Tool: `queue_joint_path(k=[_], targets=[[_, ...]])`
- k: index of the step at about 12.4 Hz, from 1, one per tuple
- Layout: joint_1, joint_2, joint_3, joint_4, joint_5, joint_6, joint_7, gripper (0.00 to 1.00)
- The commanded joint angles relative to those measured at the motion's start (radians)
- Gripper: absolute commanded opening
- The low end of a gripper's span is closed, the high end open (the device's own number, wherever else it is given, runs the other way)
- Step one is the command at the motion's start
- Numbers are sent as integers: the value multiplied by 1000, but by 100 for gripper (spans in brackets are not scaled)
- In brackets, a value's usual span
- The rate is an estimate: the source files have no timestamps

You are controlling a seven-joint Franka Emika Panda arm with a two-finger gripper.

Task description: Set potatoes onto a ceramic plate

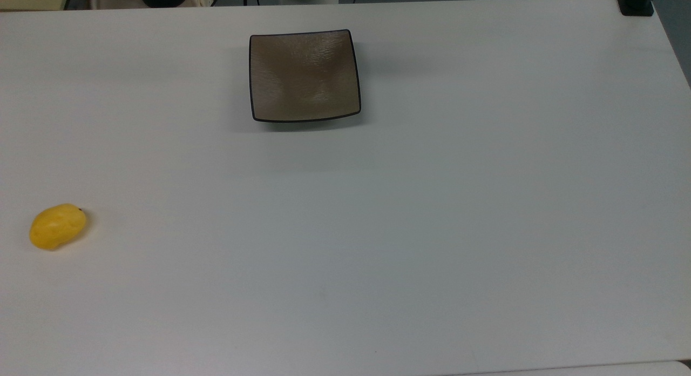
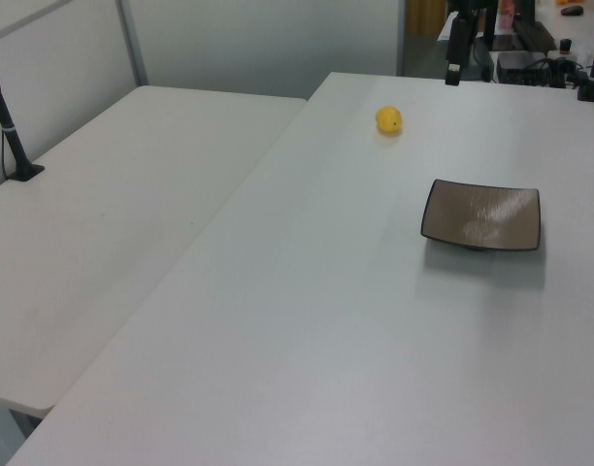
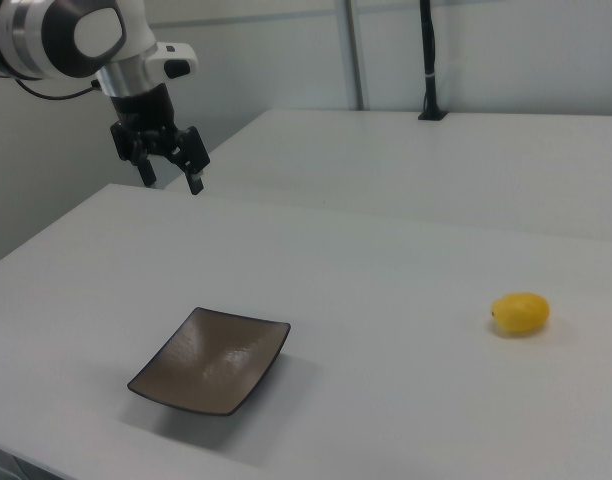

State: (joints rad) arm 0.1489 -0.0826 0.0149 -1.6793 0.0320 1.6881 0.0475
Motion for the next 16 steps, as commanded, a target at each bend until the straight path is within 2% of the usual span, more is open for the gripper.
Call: queue_joint_path(k=[1, 16], targets=[[8, -13, -13, -19, 20, 22, -28, 100], [-3, -5, -27, -2, 12, 21, -24, 100]])
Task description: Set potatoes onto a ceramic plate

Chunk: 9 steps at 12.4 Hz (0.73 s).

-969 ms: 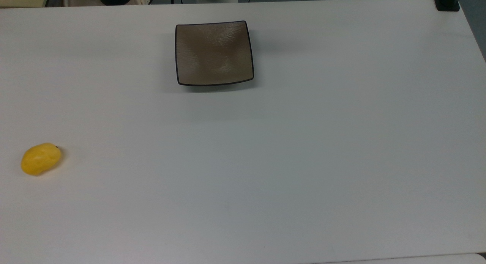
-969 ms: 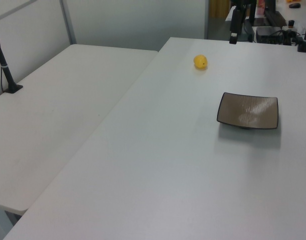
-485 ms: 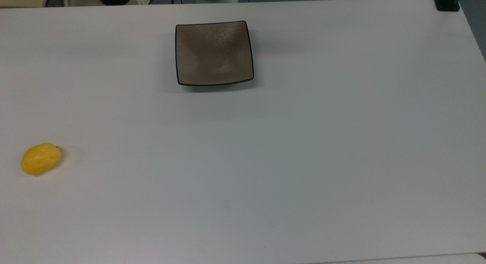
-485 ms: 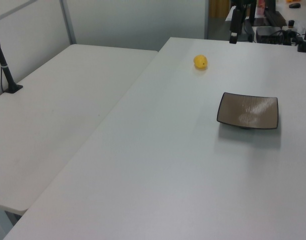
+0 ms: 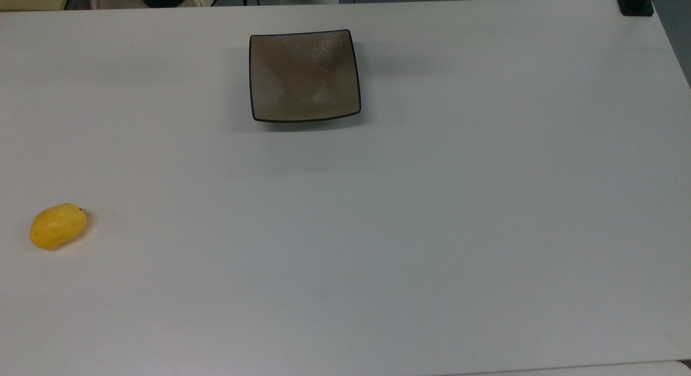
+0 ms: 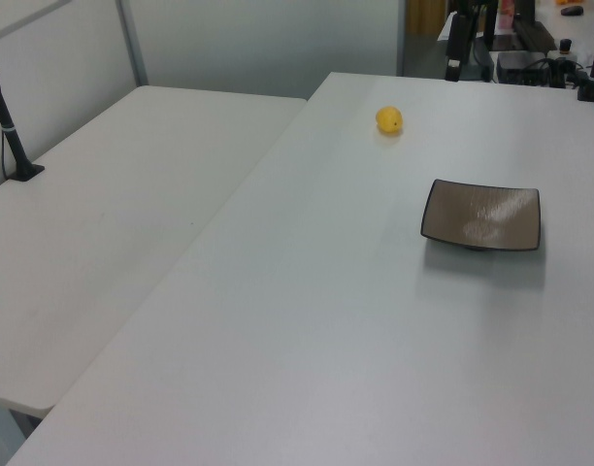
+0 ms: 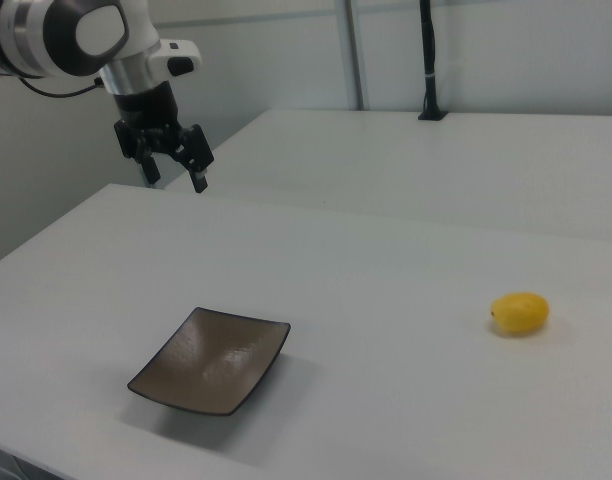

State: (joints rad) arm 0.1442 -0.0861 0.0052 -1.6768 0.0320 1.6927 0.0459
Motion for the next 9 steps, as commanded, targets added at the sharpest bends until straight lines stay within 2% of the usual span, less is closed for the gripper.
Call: queue_joint_path(k=[1, 3, 5, 8, 9], targets=[[0, 0, -22, -7, 14, 13, -24, 100], [-8, 11, -22, -8, 14, 15, -21, 100], [-23, 26, -48, -6, 14, 21, -15, 100], [-32, 31, -117, -4, 9, 19, -11, 100], [-44, 67, -144, 27, 11, 18, -5, 100]])
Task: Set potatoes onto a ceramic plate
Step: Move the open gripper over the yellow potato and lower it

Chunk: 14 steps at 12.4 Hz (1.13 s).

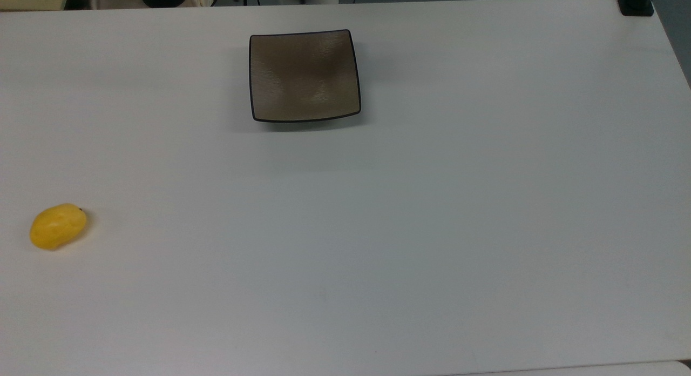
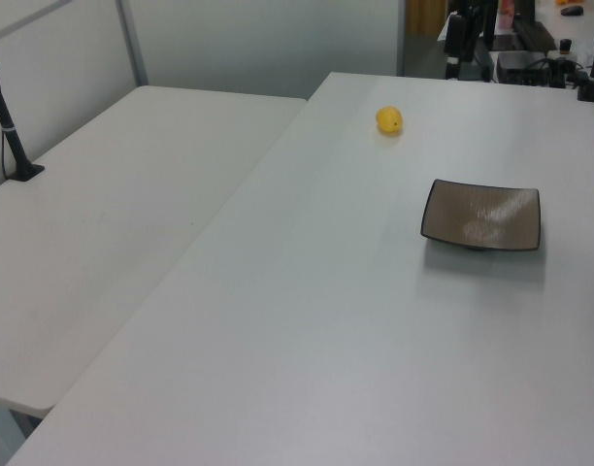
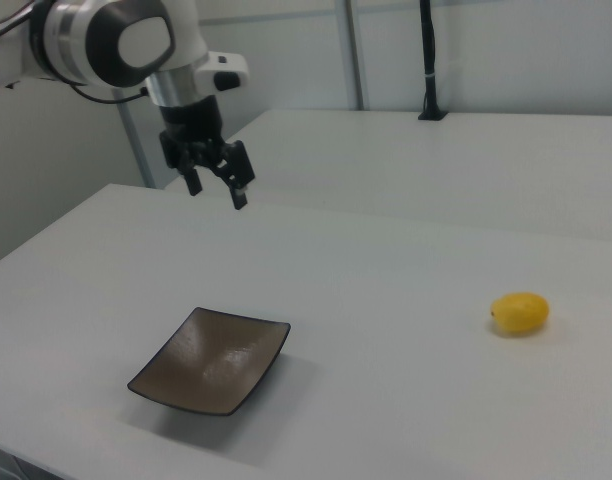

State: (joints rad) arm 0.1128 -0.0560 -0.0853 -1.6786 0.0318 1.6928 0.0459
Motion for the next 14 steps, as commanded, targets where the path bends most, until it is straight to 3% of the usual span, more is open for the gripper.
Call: queue_joint_path(k=[1, 5, 10, 14], targets=[[-27, 82, -60, 77, 8, 19, 40, 100], [-129, 226, -76, 180, 7, 135, 130, 100], [-287, 572, -76, 526, 11, 274, 320, 100], [-364, 685, -77, 551, 13, 480, 338, 100]])
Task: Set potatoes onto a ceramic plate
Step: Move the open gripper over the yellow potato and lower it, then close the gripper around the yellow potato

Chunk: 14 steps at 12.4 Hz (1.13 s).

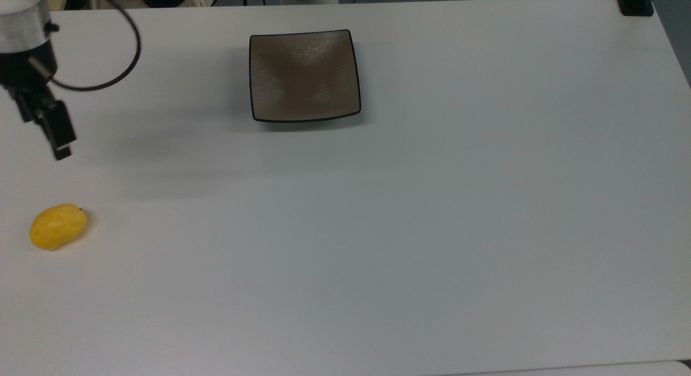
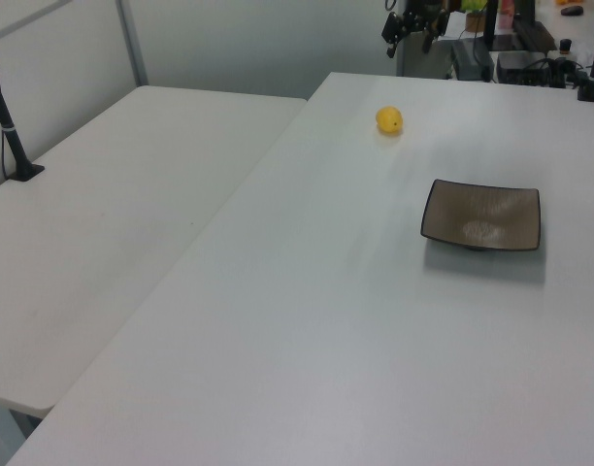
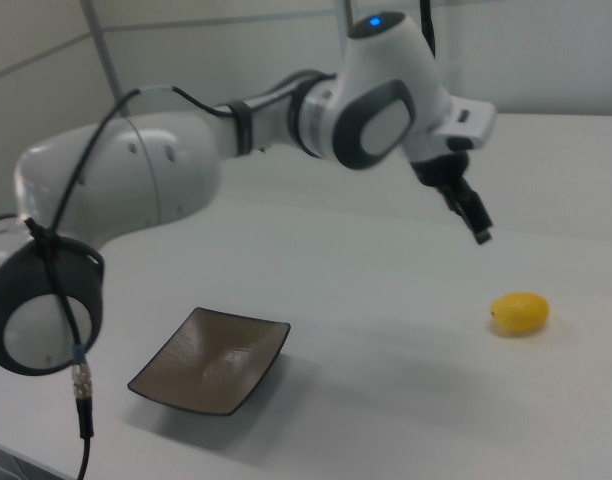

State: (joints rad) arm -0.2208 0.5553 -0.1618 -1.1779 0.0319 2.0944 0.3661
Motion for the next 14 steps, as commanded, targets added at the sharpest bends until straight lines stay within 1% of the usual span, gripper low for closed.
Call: queue_joint_path(k=[1, 3, 4, 9, 14], targets=[[-47, 109, 1, 50, 13, 152, 13, 100], [-58, 147, 1, 49, 13, 205, 10, 100], [-67, 156, 5, 44, 16, 225, -13, 100], [-65, 274, 13, 44, 20, 361, -29, 100], [-61, 313, 15, 41, 20, 441, -29, 100]])
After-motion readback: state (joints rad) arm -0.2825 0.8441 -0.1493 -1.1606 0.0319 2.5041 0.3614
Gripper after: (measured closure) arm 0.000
